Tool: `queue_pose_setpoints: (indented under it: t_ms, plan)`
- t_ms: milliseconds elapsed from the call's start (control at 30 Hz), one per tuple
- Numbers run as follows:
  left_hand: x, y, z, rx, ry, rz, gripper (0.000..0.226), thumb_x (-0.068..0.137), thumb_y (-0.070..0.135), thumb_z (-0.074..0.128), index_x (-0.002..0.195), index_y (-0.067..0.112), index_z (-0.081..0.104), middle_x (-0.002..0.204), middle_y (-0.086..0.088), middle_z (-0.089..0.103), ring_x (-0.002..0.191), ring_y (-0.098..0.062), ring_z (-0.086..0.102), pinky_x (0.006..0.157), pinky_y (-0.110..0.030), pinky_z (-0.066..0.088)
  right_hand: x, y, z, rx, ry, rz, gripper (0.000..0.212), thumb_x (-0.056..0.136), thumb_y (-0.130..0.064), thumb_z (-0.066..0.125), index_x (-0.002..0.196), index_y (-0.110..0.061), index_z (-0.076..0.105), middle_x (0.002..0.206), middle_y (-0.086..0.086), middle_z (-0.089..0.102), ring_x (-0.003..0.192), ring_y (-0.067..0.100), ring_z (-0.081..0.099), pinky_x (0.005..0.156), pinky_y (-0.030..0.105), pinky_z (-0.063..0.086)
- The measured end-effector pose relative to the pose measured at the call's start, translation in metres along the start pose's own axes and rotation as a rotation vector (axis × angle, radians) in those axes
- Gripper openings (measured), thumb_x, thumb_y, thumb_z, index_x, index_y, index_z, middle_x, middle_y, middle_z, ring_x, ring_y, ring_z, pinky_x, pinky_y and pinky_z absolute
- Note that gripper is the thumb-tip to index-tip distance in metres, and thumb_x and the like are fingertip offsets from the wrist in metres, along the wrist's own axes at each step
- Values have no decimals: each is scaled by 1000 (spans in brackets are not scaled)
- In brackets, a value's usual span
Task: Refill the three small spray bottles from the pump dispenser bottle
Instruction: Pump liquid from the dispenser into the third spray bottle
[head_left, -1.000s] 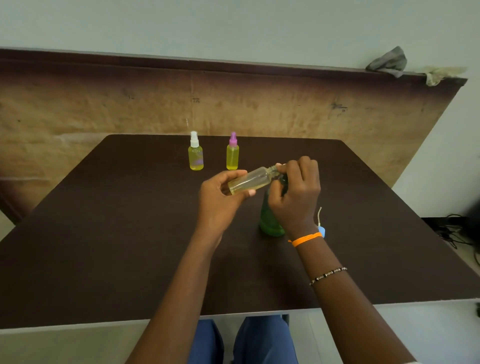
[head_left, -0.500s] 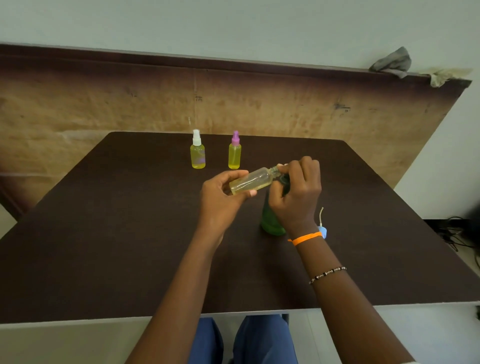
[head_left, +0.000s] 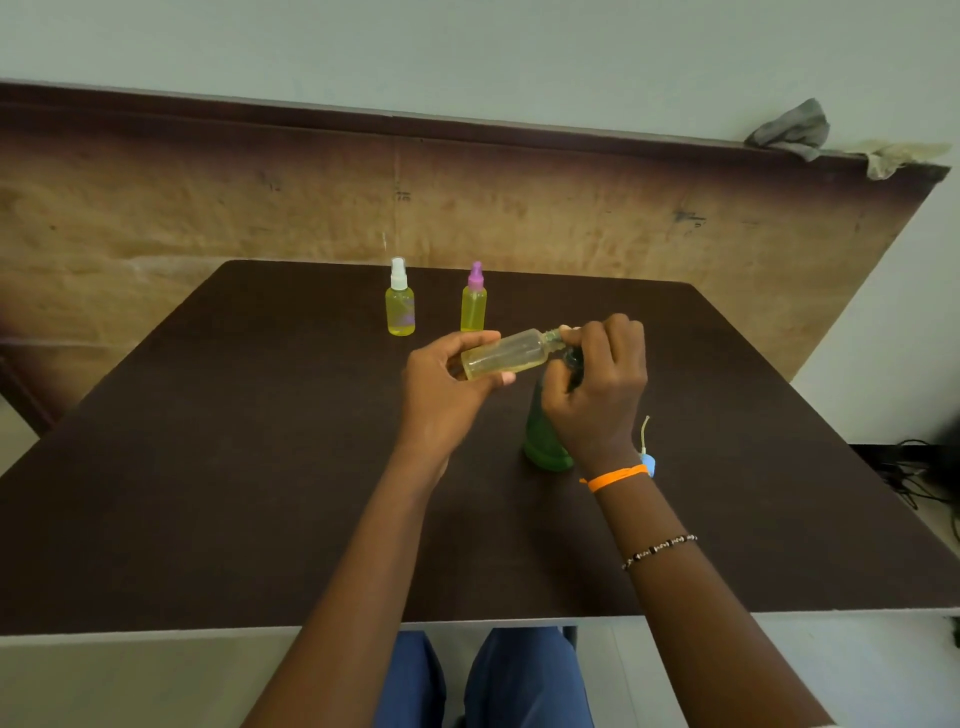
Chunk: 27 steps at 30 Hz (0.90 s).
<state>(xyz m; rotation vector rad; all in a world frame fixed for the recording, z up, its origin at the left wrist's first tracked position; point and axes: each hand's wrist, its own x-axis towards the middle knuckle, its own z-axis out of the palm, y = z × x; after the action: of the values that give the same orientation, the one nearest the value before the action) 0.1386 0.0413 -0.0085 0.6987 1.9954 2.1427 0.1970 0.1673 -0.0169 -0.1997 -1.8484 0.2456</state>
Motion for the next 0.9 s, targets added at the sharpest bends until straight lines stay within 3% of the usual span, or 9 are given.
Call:
queue_pose_setpoints:
  t_ms: [333,667,900]
  plan:
    - [-3,-3,1,-8,3,-37,39,68,0,78,96,25,68,98,3,71,95,-10,67,85,-30,55,-2,3,0,5,-3,-12,12,67,-4,47,71,2,57,71,15,47,70,21,35,60,25,30]
    - [-2,1,1,-28,-9,-31,39,70,2,77,106,15,69,98,5,71,93,-5,66,77,-18,53,11,-4,-6,47,-18,45,14,74,-12,51,71,0,57,72,11,49,71,18,39,61,24,31]
    - [1,-6,0,-37,5,-66,39,69,-1,77,104,16,69,98,3,71,94,-8,67,80,-22,53,-3,1,2,-8,2,-2,13,71,-9,50,70,1,57,70,15,48,70,20,35,62,24,28]
